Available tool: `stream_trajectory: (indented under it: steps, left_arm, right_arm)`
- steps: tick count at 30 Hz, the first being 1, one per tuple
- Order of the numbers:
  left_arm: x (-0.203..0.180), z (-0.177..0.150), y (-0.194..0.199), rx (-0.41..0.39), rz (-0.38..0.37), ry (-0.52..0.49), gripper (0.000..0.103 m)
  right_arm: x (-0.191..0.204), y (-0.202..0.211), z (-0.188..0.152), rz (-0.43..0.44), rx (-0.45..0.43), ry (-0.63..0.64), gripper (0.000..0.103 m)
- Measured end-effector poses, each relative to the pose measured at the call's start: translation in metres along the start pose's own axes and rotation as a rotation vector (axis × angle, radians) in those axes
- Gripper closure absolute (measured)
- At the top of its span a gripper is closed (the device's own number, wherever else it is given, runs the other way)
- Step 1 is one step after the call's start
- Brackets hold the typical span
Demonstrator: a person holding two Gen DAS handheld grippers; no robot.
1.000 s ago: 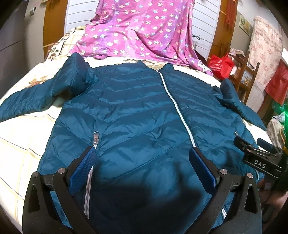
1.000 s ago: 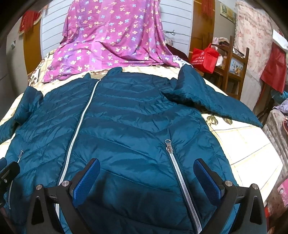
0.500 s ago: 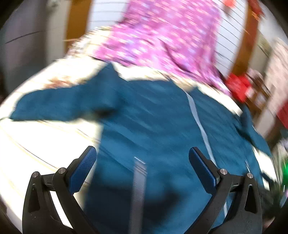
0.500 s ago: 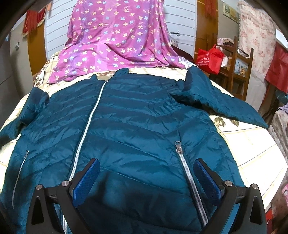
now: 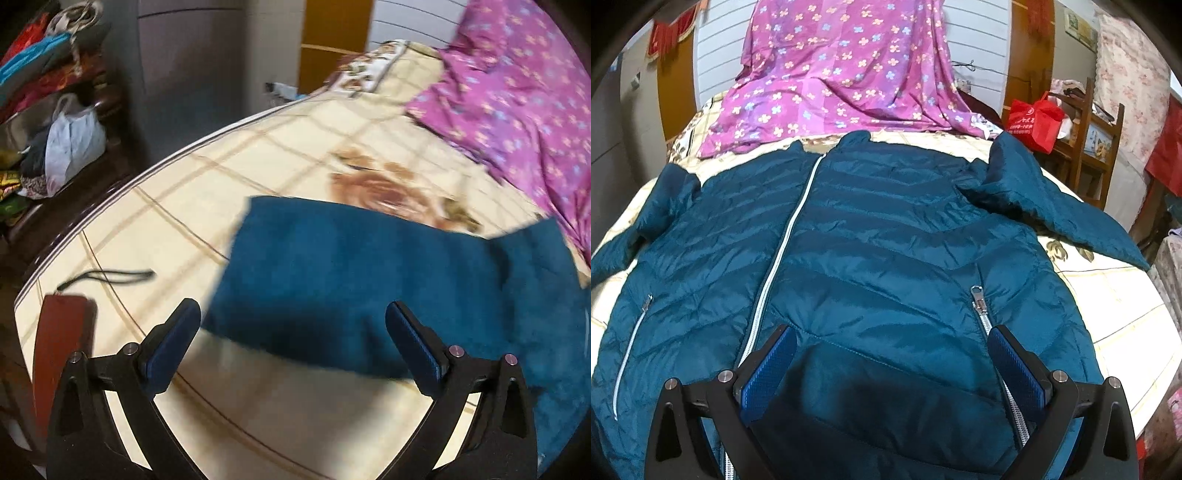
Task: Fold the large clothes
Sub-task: 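Grasp the jacket sleeve cuff with the left gripper and lift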
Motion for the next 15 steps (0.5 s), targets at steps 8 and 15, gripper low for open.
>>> stream_trajectory:
  steps: [8, 15]
  left_arm:
    - [0.009, 0.004, -0.05, 0.128, -0.102, -0.023, 0.002]
    - [0.008, 0.008, -0.045, 0.087, -0.278, 0.047, 0.074]
  right_arm:
    - [0.007, -0.008, -0.003, -0.007, 0.027, 0.019, 0.0]
    - [0.013, -0.012, -0.004, -0.015, 0.044, 0.029, 0.0]
Point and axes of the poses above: each gripper's, at about its wrist camera, not at the fingertips, and y roughly against the way its jaws point, x to its left, z to its top, the point moved 4 cm from there along -y, roughly the way its jaws point, and after that the axes turned 10 degrees about -z, right-handed, at the moved point
